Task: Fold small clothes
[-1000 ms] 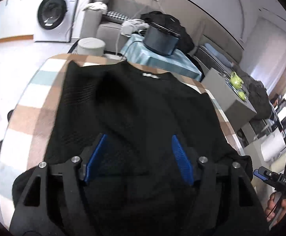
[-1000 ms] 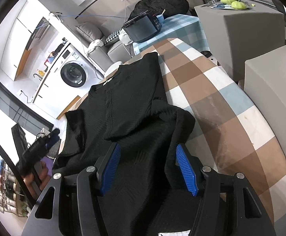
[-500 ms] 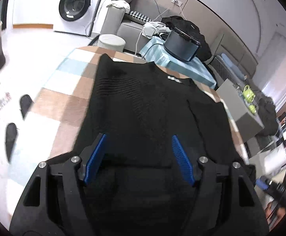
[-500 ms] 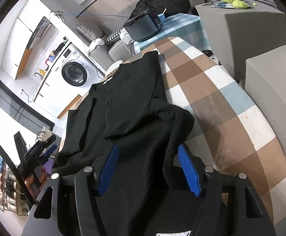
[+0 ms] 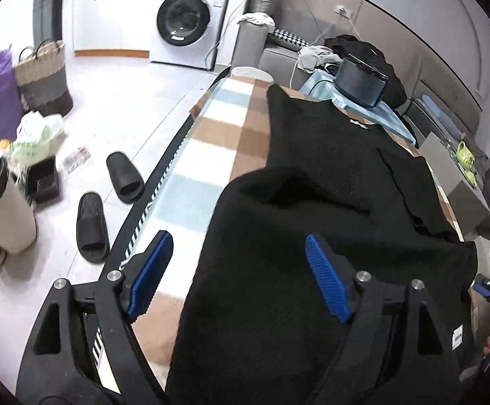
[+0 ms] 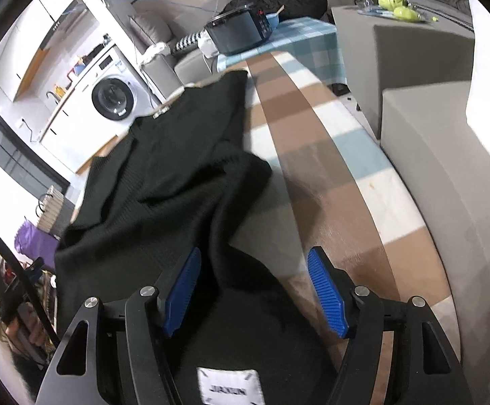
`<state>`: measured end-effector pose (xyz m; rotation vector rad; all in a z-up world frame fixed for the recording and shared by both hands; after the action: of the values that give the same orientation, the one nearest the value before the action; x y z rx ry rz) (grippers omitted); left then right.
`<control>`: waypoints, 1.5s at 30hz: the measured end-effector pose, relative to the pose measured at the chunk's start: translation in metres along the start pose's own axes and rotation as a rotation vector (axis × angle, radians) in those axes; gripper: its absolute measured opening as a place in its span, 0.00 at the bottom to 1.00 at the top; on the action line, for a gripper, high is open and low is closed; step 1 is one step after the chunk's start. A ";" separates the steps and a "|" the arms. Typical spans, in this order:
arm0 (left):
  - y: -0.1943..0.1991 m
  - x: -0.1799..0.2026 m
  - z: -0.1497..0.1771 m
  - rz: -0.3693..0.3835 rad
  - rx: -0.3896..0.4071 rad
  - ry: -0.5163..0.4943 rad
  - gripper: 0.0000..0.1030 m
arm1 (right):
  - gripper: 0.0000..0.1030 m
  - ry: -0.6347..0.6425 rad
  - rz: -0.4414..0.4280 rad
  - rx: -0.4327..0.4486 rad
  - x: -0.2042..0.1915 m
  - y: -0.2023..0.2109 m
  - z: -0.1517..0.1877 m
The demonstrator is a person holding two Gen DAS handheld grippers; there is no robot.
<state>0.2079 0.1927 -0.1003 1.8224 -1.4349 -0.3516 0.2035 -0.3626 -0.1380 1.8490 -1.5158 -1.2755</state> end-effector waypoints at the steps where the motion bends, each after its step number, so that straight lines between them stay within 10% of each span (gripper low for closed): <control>1: 0.002 -0.004 0.004 0.001 -0.001 0.010 0.77 | 0.66 0.006 -0.007 -0.011 -0.001 -0.004 0.002; 5: 0.008 -0.015 0.015 -0.002 -0.006 0.040 0.77 | 0.62 0.079 -0.041 -0.024 -0.017 -0.020 0.002; 10: 0.011 -0.018 0.019 -0.020 -0.005 0.047 0.77 | 0.11 0.126 -0.022 -0.027 -0.022 -0.022 -0.003; 15: 0.007 -0.021 0.019 -0.036 -0.029 0.044 0.77 | 0.13 0.009 0.068 0.010 0.024 -0.003 -0.013; 20: -0.008 -0.014 0.018 -0.028 -0.087 0.012 0.77 | 0.43 0.049 -0.047 -0.020 0.018 0.002 -0.005; 29: -0.042 0.000 0.025 -0.044 -0.185 -0.055 0.75 | 0.44 0.093 -0.038 -0.061 0.011 -0.014 0.003; 35: -0.057 0.009 0.030 -0.034 -0.203 -0.117 0.58 | 0.43 0.117 -0.058 -0.060 0.007 -0.025 0.000; 41: -0.062 0.008 0.027 -0.008 -0.180 -0.114 0.08 | 0.26 0.220 -0.112 -0.010 -0.021 -0.019 0.003; 45: -0.058 0.005 0.023 0.023 -0.149 -0.075 0.06 | 0.27 0.206 -0.095 -0.030 -0.019 -0.025 0.004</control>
<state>0.2351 0.1826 -0.1553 1.6868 -1.4399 -0.5068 0.2139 -0.3364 -0.1527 1.9860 -1.3089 -1.1032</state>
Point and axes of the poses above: each gripper's, at about its wrist camera, not at the fingertips, and y roughly against the way its jaws point, x to its right, z to its underside, the point moved 5 cm from there along -y, roughly the way its jaws point, and after that the axes turned 1 degree about x, right-handed, at the moved point
